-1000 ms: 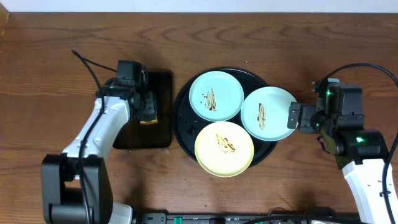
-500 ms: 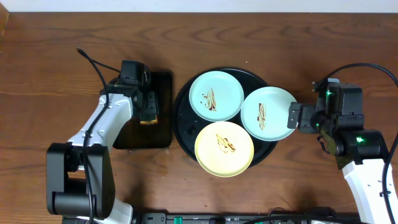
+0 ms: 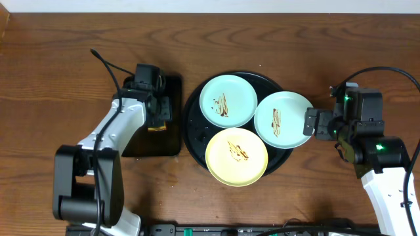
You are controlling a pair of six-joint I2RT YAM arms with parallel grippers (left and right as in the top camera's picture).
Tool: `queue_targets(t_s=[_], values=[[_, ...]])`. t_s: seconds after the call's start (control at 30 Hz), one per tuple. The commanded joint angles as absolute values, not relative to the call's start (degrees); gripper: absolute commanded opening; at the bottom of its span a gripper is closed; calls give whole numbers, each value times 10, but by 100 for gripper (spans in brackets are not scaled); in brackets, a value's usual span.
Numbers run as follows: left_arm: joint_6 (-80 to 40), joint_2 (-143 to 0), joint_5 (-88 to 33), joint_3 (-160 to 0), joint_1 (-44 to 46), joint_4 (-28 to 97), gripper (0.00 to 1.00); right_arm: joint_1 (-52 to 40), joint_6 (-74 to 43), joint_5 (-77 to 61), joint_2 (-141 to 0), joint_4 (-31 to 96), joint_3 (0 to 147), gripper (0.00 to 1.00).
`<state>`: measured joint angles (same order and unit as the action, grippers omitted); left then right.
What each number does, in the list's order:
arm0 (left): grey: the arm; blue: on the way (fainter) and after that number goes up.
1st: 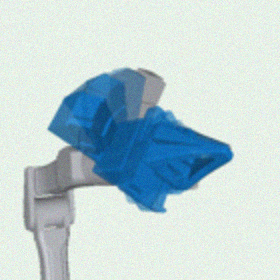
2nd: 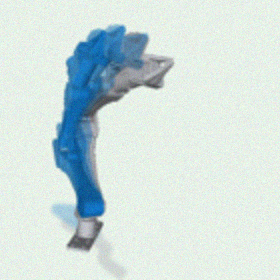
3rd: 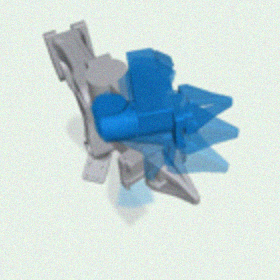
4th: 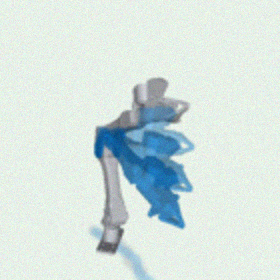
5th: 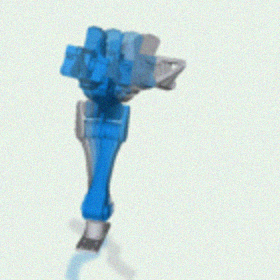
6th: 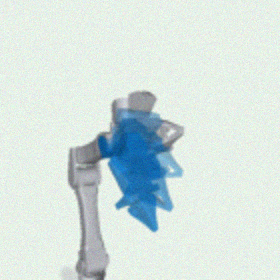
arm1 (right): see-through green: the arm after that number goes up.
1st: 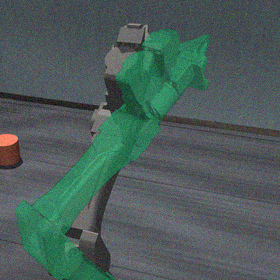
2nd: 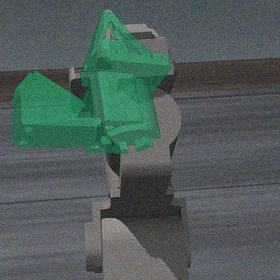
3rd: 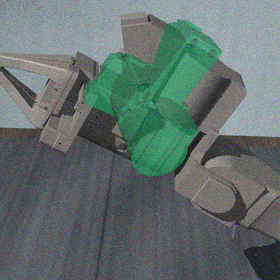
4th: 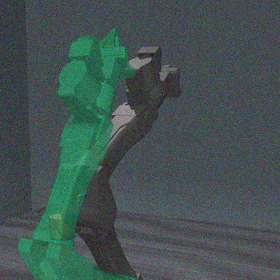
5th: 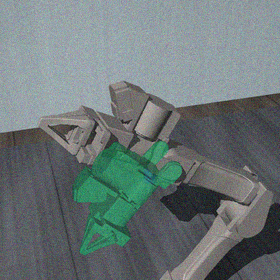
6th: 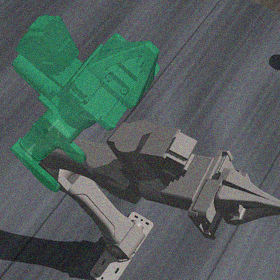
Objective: Clean dirty plates on tray and stack at the side
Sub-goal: 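Grasp the green-orange sponge with the left gripper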
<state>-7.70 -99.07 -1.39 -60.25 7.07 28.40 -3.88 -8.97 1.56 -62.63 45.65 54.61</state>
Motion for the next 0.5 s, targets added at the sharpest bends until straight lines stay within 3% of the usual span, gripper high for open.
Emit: queue_targets(t_s=[0.0,0.23,0.47], values=[[-82,-1017,-8,-601,71,285,63,-41,-94,23,-626,459,557,99],[-82,-1025,-8,-601,71,290,62,-41,-94,23,-626,459,557,99],[-82,-1025,-8,-601,71,290,49,-41,-94,23,-626,459,557,99]])
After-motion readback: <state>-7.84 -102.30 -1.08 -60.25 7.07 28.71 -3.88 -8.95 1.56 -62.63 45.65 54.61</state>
